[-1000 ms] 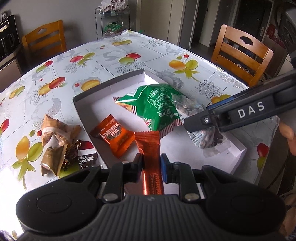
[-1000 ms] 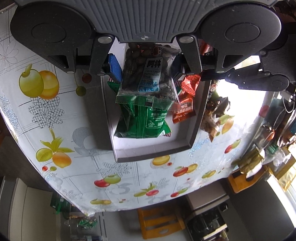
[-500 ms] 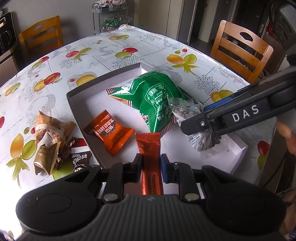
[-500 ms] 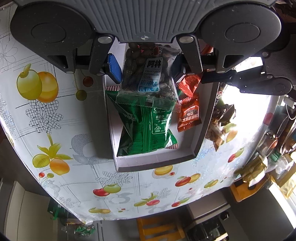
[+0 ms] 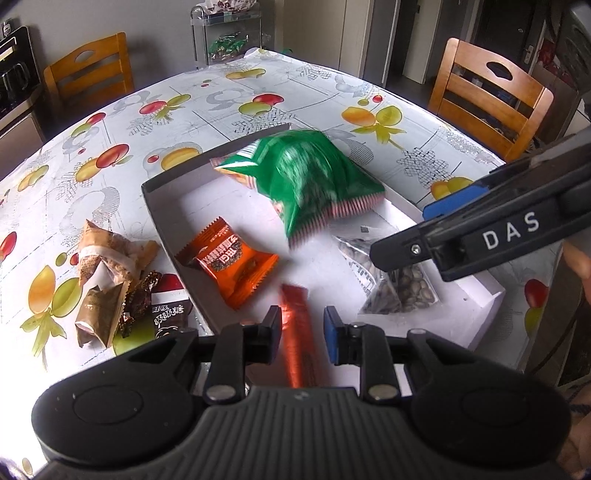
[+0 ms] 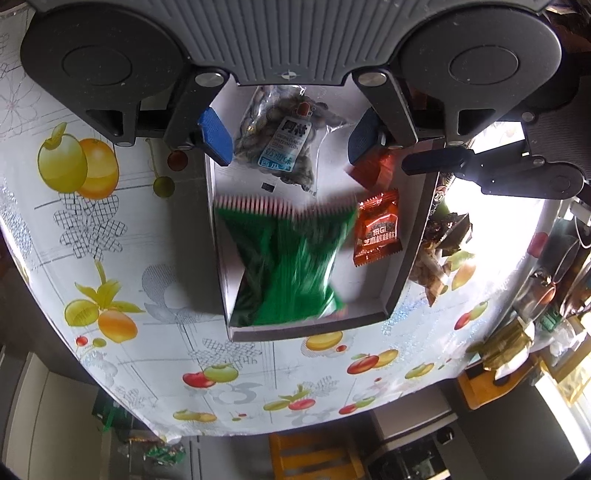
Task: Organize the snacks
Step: 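Open the right gripper dropping the nut bag while the left gripper releases the red bar into the box, then move the right gripper to the cartoon-face snack tube while the left gripper approaches the clear candy packet, then close the right gripper on the snack tube while the left gripper closes on the candy packet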
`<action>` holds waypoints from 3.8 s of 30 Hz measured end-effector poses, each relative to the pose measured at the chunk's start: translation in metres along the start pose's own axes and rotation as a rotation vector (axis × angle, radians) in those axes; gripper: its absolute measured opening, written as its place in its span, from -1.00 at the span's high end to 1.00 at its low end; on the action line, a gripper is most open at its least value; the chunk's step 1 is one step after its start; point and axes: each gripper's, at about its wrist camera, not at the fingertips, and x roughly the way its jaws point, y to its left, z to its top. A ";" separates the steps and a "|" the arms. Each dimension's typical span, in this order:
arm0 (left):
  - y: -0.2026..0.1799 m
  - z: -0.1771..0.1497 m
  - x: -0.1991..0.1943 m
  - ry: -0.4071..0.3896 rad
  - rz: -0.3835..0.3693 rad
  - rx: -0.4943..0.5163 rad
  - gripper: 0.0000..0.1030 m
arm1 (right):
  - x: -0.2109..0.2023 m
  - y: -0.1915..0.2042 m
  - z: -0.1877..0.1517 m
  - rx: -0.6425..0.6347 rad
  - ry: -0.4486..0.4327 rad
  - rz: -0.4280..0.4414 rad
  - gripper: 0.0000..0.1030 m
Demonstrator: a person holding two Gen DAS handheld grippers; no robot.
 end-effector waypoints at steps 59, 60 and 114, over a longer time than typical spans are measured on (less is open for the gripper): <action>0.116 -0.094 -0.088 -0.011 0.181 -0.224 0.22 | 0.044 0.161 0.026 -0.200 0.037 0.206 -0.34; 0.117 -0.095 -0.089 -0.009 0.178 -0.223 0.22 | 0.045 0.162 0.026 -0.196 0.042 0.203 -0.34; 0.129 -0.132 -0.063 0.087 -0.149 -0.042 0.22 | 0.099 0.193 0.012 -0.097 0.127 -0.034 -0.35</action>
